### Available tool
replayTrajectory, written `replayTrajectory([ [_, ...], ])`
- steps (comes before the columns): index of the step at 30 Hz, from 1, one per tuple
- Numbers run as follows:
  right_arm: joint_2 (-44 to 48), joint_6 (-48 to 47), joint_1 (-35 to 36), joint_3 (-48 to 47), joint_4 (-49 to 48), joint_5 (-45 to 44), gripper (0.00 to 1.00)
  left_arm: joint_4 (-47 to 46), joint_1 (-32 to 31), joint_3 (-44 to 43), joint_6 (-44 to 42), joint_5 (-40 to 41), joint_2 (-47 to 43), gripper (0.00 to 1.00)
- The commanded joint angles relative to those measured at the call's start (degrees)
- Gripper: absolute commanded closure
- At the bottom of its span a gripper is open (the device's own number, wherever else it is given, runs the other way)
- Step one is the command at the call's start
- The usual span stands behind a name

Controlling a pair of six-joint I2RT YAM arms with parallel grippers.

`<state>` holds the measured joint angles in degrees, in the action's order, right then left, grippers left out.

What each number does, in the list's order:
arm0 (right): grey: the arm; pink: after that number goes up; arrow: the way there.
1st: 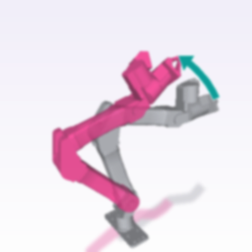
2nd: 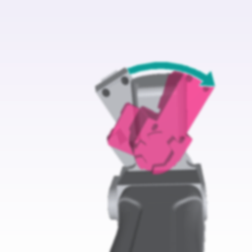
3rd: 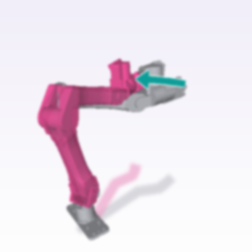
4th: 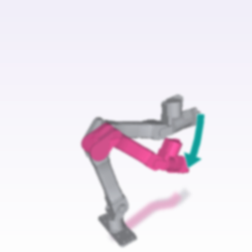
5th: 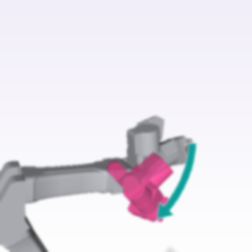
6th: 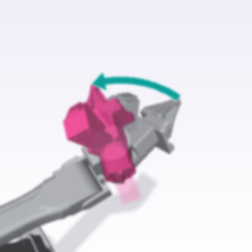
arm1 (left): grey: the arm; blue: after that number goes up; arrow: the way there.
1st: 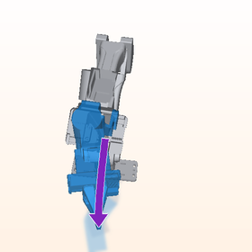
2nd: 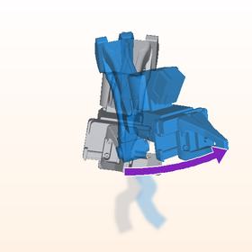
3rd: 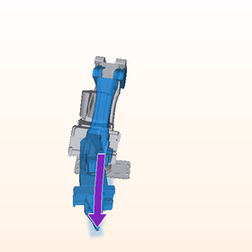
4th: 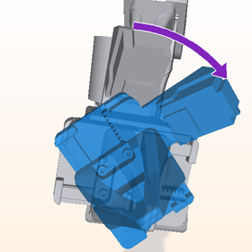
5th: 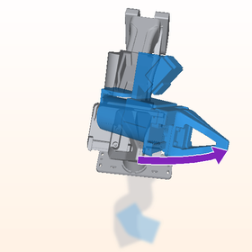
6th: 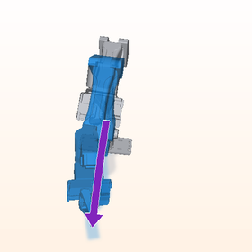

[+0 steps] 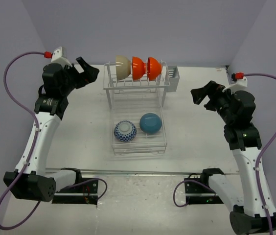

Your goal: Unload the bowls from the dish rack

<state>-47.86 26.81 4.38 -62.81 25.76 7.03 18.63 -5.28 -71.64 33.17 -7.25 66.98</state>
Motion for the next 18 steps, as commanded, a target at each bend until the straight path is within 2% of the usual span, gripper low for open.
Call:
replayTrajectory([
  [1, -0.1, 2.5, 0.1, 0.6, -0.2, 6.4, 0.01, -4.4, 0.3, -9.6, -2.2, -7.6, 3.1, 0.0],
  [5, 1.6, 6.4, 0.2, 4.0, 1.6, 14.1, 0.01, -4.8, 0.3, -17.5, -0.4, -15.1, 8.8, 0.0],
  [7, 2.9, 6.9, 0.3, 4.0, 4.6, 14.2, 0.01, -5.6, 0.3, -20.8, 1.1, -17.3, 12.2, 0.0],
  [9, 4.1, 6.4, 0.2, 3.3, 8.1, 14.0, 0.01, -6.0, 0.7, -23.5, 3.0, -21.7, 15.8, 0.05],
  [13, 4.6, 3.9, 0.3, 1.1, 14.2, 13.3, 0.01, -8.9, 1.1, -26.2, 6.4, -31.8, 21.0, 0.07],
  [18, 5.8, 4.1, 0.3, 2.5, 16.2, 12.0, 0.01, -6.9, 1.6, -29.4, 7.4, -36.3, 25.6, 0.1],
])
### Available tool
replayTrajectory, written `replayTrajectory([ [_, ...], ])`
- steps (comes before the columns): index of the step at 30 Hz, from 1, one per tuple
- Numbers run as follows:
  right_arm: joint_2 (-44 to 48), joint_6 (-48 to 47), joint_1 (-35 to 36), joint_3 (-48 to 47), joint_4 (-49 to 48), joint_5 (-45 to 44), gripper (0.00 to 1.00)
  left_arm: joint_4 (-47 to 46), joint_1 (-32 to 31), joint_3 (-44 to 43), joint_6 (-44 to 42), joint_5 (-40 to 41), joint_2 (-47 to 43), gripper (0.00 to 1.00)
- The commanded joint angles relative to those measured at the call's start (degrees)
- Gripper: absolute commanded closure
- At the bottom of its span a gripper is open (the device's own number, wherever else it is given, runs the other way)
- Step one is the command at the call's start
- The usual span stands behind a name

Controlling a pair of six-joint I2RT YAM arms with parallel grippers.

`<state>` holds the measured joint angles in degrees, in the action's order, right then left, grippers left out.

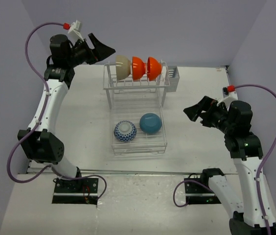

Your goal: Unload the bowls from the dish rack

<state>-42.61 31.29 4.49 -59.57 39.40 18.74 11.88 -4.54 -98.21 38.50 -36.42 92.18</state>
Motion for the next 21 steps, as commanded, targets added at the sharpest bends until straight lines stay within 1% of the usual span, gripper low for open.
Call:
replayTrajectory([
  [1, 0.5, -0.1, 0.2, -0.7, 2.4, 0.6, 0.01, -0.5, 0.9, -1.7, 2.5, -8.3, 0.6, 0.1],
  [7, -0.9, 0.3, 0.2, -2.0, 2.2, 0.2, 0.01, -2.4, 0.9, 2.7, 4.7, -12.1, 0.7, 0.1],
  [14, -0.9, -0.1, 0.2, -2.2, 3.4, -0.3, 0.01, -3.9, 0.8, 8.2, 5.9, -13.8, -1.0, 0.1],
  [21, -0.7, -0.2, 0.2, -2.3, 3.9, -1.1, 0.01, -4.2, 0.1, 8.6, 5.5, -14.9, 0.6, 0.13],
])
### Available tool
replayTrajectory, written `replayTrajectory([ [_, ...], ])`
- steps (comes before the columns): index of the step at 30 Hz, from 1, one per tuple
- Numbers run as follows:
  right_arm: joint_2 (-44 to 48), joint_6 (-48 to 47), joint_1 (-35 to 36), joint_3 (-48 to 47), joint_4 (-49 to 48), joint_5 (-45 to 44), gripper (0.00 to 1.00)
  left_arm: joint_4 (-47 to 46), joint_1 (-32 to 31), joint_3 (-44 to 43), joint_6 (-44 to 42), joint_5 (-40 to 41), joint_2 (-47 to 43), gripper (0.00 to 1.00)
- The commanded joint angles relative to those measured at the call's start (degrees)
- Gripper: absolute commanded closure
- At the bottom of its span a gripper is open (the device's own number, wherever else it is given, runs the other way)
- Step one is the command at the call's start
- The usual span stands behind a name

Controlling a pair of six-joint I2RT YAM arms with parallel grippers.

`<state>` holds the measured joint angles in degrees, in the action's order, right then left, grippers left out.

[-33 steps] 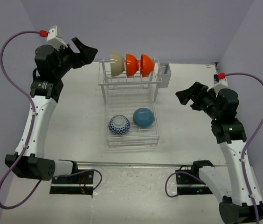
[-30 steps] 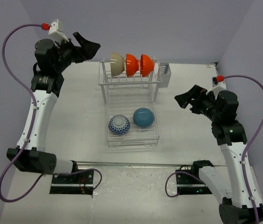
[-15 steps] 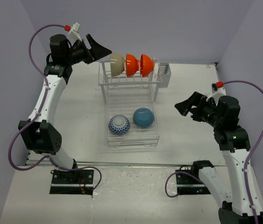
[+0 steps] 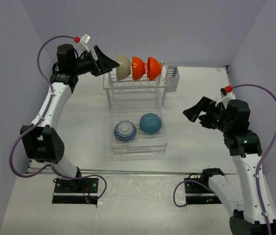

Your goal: Unload the bowls from the dish rack

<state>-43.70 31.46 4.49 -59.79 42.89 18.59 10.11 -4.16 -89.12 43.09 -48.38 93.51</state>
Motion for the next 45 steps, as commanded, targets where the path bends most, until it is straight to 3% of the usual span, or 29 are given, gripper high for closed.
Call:
replayTrajectory([
  [1, 0.5, -0.1, 0.2, -1.9, 0.4, -0.9, 0.01, -2.5, -0.3, -0.9, 1.1, -3.0, -0.5, 0.13],
  [17, 3.5, 0.3, 0.2, -0.5, 3.0, -2.1, 0.01, -4.0, -3.0, -5.5, 2.4, -3.2, 5.4, 0.18],
  [25, 3.8, -0.7, 0.2, -2.0, 4.7, -3.2, 0.01, -4.4, -3.7, -6.0, 1.9, -2.8, 7.4, 0.29],
  [27, 4.1, -0.7, 0.2, -1.8, 4.9, -3.2, 0.01, -4.5, -3.7, -6.2, 1.9, -2.9, 7.7, 0.37],
  [34, 3.9, -0.8, 0.2, -1.3, 4.9, -2.9, 0.01, -4.3, -3.7, -8.0, 2.1, -3.1, 9.5, 0.42],
  [45, 2.9, -1.6, 0.2, -1.2, 4.9, -2.9, 0.01, -4.8, -3.7, -9.6, 2.4, -3.7, 11.2, 0.85],
])
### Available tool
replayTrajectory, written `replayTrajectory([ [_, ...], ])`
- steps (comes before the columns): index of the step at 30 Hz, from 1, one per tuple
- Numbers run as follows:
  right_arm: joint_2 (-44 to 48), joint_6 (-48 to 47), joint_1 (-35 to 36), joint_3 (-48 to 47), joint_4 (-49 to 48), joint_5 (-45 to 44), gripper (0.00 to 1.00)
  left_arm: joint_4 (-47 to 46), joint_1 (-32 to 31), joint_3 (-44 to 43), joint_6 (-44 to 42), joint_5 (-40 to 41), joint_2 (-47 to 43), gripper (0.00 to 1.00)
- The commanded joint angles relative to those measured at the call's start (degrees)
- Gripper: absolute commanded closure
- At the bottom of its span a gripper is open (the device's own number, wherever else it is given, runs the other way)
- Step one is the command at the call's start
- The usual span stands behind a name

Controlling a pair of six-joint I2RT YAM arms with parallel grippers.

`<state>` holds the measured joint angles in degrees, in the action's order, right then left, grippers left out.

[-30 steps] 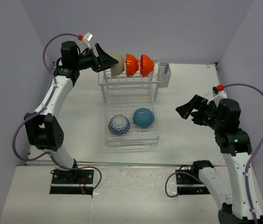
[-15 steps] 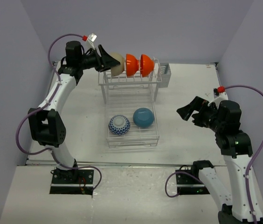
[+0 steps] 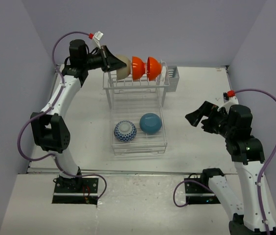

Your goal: Unload the bowls from the dish rack

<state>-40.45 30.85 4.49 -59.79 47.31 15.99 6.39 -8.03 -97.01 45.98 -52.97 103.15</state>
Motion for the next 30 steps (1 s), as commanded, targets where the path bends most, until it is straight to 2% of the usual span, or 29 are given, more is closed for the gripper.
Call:
replayTrajectory([
  [1, -0.2, -1.0, 0.2, -0.9, 0.4, -0.3, 0.01, -1.2, 0.2, -1.8, -0.4, 0.8, 1.6, 0.88],
  [3, -0.2, -1.1, 0.2, -0.9, 0.3, -0.3, 0.01, -1.3, 0.2, -1.8, -0.4, 0.7, 1.7, 1.0],
  [10, -0.6, -1.5, 0.2, -0.8, 0.2, -0.3, 0.01, -5.0, 0.2, -0.4, 0.4, -1.0, 1.3, 1.0],
  [16, -0.2, -1.9, 0.2, -0.2, 0.3, -0.3, 0.01, -17.4, 0.6, 3.4, 6.6, -4.2, -0.3, 1.0],
  [23, 0.2, -2.5, 0.2, -0.3, 0.9, -0.9, 0.01, -38.3, 2.2, 10.3, 20.2, -7.1, -1.3, 1.0],
  [30, 0.3, -2.8, 0.2, 0.3, 0.7, -1.0, 0.01, -47.4, 3.2, 12.7, 26.4, -8.2, -1.7, 1.0],
])
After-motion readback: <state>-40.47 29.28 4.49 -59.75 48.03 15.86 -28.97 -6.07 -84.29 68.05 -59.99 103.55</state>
